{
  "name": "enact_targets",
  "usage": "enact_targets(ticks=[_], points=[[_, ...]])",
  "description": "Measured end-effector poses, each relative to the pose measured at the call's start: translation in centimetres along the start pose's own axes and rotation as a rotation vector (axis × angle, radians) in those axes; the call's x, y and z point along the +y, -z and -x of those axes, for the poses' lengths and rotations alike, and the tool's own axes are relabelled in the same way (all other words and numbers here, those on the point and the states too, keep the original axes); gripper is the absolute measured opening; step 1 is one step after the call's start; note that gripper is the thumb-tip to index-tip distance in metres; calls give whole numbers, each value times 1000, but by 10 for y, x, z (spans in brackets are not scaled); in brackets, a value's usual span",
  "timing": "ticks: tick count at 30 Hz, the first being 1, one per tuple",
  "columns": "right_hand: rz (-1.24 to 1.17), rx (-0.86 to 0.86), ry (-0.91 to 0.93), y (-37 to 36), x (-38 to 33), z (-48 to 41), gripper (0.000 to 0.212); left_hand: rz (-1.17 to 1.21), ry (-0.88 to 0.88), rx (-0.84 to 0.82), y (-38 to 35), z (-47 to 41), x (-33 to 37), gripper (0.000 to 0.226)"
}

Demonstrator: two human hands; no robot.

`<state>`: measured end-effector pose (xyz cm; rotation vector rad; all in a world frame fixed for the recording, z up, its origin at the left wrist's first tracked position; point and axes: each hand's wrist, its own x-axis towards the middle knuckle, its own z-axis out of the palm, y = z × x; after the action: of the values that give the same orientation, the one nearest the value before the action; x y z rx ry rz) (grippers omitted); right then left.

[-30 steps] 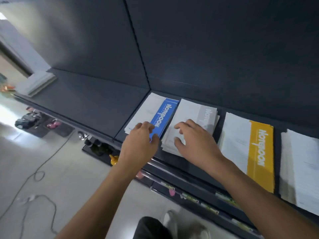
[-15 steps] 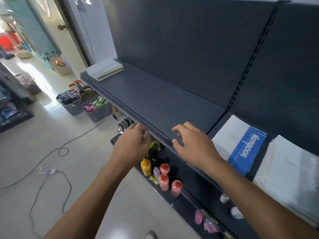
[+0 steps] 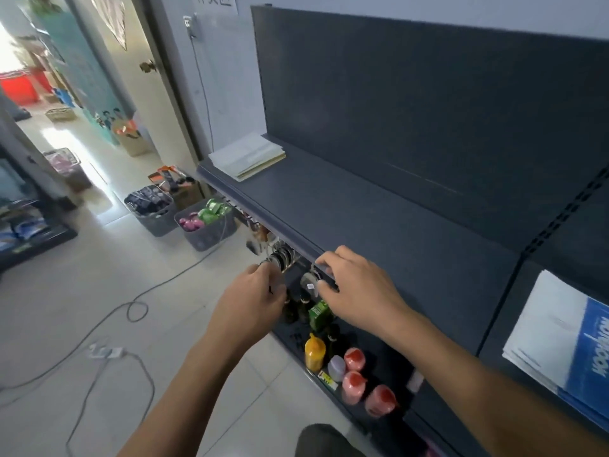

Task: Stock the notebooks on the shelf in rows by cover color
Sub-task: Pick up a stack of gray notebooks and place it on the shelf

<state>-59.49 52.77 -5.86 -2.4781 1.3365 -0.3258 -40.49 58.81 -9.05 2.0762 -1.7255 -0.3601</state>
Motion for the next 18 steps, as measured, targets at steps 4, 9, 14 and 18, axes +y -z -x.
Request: enact_targets(ticks=[4,9,14,18], points=[[-11,-29,15,-13,-21,-52,29,12,29,11,17,-30,-34,23],[-22,-14,21,-35,-45,-129,27,-23,30,12,45,-89,-84,25],[-50,-18,-6,-52,-57,-207,22,-64,-16,32,68,-163,-135,23],[-68,-23,-68,-62,-67,-249,27,-63,-36,-5,77,-201,-166,25]])
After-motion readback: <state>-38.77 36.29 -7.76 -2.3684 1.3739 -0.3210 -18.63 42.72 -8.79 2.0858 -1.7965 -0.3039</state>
